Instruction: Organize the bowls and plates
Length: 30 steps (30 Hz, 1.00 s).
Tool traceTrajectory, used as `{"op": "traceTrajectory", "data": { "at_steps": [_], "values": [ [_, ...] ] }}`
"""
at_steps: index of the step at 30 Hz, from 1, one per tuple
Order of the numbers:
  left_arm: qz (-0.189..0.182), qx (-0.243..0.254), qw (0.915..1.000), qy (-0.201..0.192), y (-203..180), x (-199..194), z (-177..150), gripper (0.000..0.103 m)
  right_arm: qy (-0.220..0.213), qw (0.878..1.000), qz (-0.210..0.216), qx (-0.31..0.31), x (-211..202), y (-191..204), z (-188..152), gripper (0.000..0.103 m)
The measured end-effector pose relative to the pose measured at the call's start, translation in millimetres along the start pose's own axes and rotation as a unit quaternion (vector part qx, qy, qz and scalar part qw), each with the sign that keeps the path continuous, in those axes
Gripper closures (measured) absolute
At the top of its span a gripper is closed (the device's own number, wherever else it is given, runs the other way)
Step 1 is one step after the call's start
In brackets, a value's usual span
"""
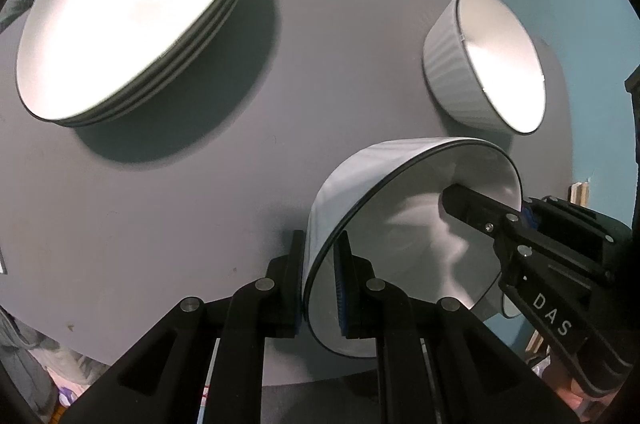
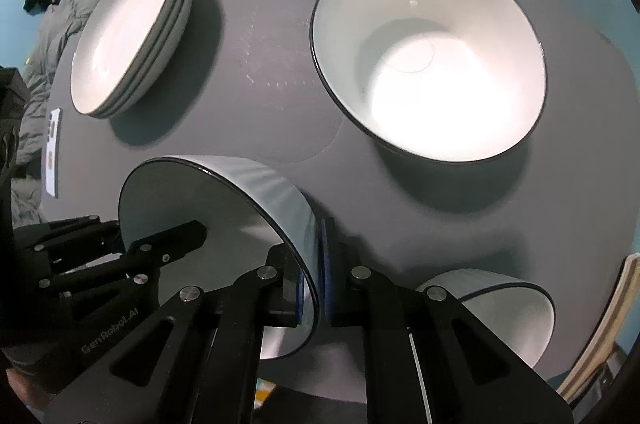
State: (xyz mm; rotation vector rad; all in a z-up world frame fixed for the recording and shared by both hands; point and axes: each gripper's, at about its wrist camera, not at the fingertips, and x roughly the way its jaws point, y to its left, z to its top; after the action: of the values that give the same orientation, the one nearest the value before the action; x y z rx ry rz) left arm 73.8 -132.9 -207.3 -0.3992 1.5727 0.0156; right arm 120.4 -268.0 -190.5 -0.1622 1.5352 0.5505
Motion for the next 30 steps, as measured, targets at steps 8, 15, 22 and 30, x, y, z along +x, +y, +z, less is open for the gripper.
{"op": "traceTrajectory", "data": {
  "at_steps": [8,15,22,30],
  "values": [
    [-0.014,0.017,0.9995,-0.021,-8.4,-39.9,10.5,0.091,-0.02,1.0,0.0,0.007,-48.3,-16.0,1.5,0.095],
    [-0.015,0.05,0.9976,-0.044,-32.0,-66.7,33.9,0.091,-0.04,0.999,0.003,0.03,-71.3,-29.3,15.9,0.095],
    [-0.012,0.081,0.9948,-0.061,-58.5,-69.1,58.5,0.091,-0.064,0.996,-0.006,0.055,-81.2,-41.1,33.5,0.095],
    [0.0,0.102,0.9934,-0.052,-78.1,-49.8,86.2,0.091,-0.07,0.994,-0.017,0.077,-79.2,-61.3,52.2,0.095]
  ]
}}
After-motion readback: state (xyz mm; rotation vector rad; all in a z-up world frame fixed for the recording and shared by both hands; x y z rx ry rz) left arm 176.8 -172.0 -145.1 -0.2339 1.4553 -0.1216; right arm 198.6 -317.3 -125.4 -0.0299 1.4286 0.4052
